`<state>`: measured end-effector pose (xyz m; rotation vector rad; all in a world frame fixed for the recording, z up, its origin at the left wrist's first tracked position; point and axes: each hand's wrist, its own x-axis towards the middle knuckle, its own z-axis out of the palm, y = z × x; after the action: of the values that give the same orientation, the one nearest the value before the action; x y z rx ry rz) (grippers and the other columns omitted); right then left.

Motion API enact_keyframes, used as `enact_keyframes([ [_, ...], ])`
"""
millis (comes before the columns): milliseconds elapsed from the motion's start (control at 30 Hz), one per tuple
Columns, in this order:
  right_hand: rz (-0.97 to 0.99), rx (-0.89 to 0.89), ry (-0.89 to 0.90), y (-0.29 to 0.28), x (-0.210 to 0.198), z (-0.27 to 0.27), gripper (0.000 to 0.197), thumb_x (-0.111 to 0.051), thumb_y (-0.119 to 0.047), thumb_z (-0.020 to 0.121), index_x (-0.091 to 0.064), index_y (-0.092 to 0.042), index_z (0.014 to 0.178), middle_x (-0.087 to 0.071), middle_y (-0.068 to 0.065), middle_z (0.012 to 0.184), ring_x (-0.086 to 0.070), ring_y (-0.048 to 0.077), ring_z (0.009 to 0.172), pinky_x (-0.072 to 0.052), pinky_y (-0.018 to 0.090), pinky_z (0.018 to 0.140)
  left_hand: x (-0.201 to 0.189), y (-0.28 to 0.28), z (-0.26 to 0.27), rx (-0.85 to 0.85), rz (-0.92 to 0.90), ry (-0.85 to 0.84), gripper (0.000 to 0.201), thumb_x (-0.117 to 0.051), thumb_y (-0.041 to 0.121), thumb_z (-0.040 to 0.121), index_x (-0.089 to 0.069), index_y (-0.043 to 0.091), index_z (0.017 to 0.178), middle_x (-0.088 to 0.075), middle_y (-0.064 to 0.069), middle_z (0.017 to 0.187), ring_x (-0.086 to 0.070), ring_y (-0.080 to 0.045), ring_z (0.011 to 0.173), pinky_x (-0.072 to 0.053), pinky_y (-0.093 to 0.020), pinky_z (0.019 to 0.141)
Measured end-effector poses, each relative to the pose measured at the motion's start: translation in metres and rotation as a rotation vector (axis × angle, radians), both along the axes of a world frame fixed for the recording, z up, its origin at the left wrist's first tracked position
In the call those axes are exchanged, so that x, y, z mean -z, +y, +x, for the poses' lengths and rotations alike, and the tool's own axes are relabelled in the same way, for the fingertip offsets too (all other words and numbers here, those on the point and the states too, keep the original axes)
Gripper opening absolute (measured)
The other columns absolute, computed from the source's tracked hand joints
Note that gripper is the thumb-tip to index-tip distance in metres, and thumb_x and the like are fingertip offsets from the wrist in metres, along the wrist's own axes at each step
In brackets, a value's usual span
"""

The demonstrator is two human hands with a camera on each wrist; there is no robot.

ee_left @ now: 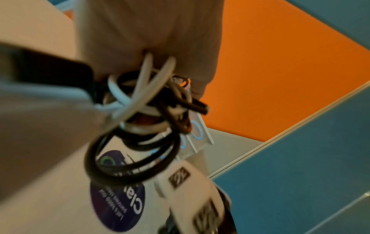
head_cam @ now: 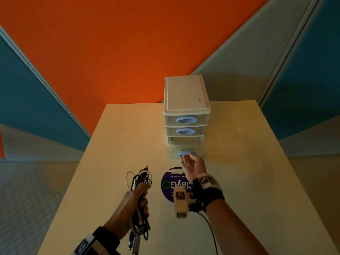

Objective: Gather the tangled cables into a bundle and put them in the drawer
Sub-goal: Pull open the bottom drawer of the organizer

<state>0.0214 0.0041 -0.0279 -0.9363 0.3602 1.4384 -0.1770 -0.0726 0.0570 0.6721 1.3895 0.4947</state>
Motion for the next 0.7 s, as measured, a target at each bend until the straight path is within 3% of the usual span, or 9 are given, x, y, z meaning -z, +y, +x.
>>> enact_keyframes([
  [133, -0.025, -0.016, -0.021, -0.037, -0.002, -0.003, 0.010, -0.046, -0.007, 0.093, -0.055, -0.001, 0.092, -0.060, 0.014, 0.093, -0.060, 0.022, 0.088, -0.050, 0.032, 0.076, -0.009, 0.036, 0.029, 0.096, 0.027, 0.001, 0.025, -0.045, 0.024, 0.092, -0.042, 0.011, 0.072, -0.044, 0.001, 0.047, -0.041, -0.016, 0.044, -0.037, -0.030, 0.055],
  [233, -0.056, -0.010, -0.013, -0.048, -0.002, -0.001, 0.022, -0.046, -0.010, 0.095, -0.052, 0.003, 0.112, -0.058, 0.019, 0.110, -0.059, 0.027, 0.104, -0.049, 0.035, 0.086, -0.022, 0.062, 0.061, 0.255, 0.123, 0.085, 0.018, -0.041, 0.019, 0.098, -0.043, 0.011, 0.082, -0.049, -0.003, 0.055, -0.050, -0.016, 0.050, -0.042, -0.028, 0.053],
  [333, -0.081, -0.006, -0.011, -0.051, -0.005, -0.001, 0.027, -0.044, -0.009, 0.096, -0.047, 0.003, 0.119, -0.051, 0.025, 0.127, -0.047, 0.033, 0.126, -0.042, 0.037, 0.095, -0.027, 0.086, 0.095, 0.407, 0.208, 0.144, 0.019, -0.042, 0.013, 0.098, -0.042, 0.013, 0.079, -0.044, -0.007, 0.066, -0.046, -0.018, 0.058, -0.043, -0.030, 0.060],
  [433, -0.091, -0.025, -0.044, -0.053, -0.006, -0.002, 0.036, -0.043, -0.008, 0.096, -0.041, 0.008, 0.128, -0.052, 0.022, 0.116, -0.048, 0.034, 0.123, -0.042, 0.038, 0.093, -0.016, 0.111, 0.128, 0.541, 0.191, 0.259, 0.021, -0.041, 0.005, 0.095, -0.045, 0.007, 0.074, -0.046, -0.010, 0.071, -0.044, -0.018, 0.059, -0.048, -0.040, 0.075],
  [467, -0.092, -0.035, -0.053, -0.053, -0.005, -0.001, 0.037, -0.044, -0.007, 0.096, -0.040, 0.009, 0.128, -0.055, 0.020, 0.108, -0.053, 0.033, 0.114, -0.045, 0.037, 0.089, -0.012, 0.118, 0.137, 0.592, 0.200, 0.342, 0.019, -0.040, 0.005, 0.094, -0.051, 0.003, 0.079, -0.050, -0.013, 0.077, -0.045, -0.019, 0.062, -0.047, -0.038, 0.081],
  [533, -0.099, -0.066, -0.077, -0.056, -0.003, 0.000, 0.037, -0.044, -0.008, 0.096, -0.041, 0.010, 0.128, -0.058, 0.020, 0.101, -0.059, 0.027, 0.093, -0.049, 0.033, 0.083, -0.004, 0.127, 0.152, 0.686, 0.220, 0.533, 0.027, -0.038, 0.008, 0.096, -0.059, -0.002, 0.109, -0.057, -0.019, 0.101, -0.047, -0.022, 0.078, -0.040, -0.030, 0.080],
  [600, -0.102, -0.095, -0.086, -0.059, 0.003, 0.001, 0.037, -0.042, -0.009, 0.096, -0.042, 0.009, 0.128, -0.058, 0.025, 0.116, -0.059, 0.030, 0.100, -0.047, 0.040, 0.094, -0.004, 0.131, 0.160, 0.762, 0.244, 0.654, 0.035, -0.036, 0.008, 0.098, -0.054, -0.006, 0.124, -0.058, -0.022, 0.125, -0.048, -0.022, 0.091, -0.037, -0.026, 0.080],
  [666, -0.114, -0.096, -0.093, -0.062, 0.007, 0.000, 0.037, -0.041, -0.011, 0.097, -0.042, 0.008, 0.129, -0.053, 0.026, 0.127, -0.054, 0.035, 0.116, -0.041, 0.044, 0.103, -0.003, 0.136, 0.166, 0.937, 0.202, 0.739, 0.033, -0.035, 0.005, 0.099, -0.056, -0.010, 0.120, -0.057, -0.025, 0.128, -0.054, -0.029, 0.102, -0.040, -0.028, 0.088],
  [700, -0.118, -0.090, -0.089, -0.065, 0.003, 0.000, 0.037, -0.040, -0.010, 0.097, -0.041, 0.007, 0.130, -0.053, 0.024, 0.128, -0.052, 0.036, 0.119, -0.041, 0.042, 0.102, -0.001, 0.139, 0.169, 0.969, 0.131, 0.746, 0.032, -0.034, 0.005, 0.099, -0.056, -0.009, 0.117, -0.056, -0.025, 0.126, -0.054, -0.030, 0.103, -0.041, -0.030, 0.091],
])
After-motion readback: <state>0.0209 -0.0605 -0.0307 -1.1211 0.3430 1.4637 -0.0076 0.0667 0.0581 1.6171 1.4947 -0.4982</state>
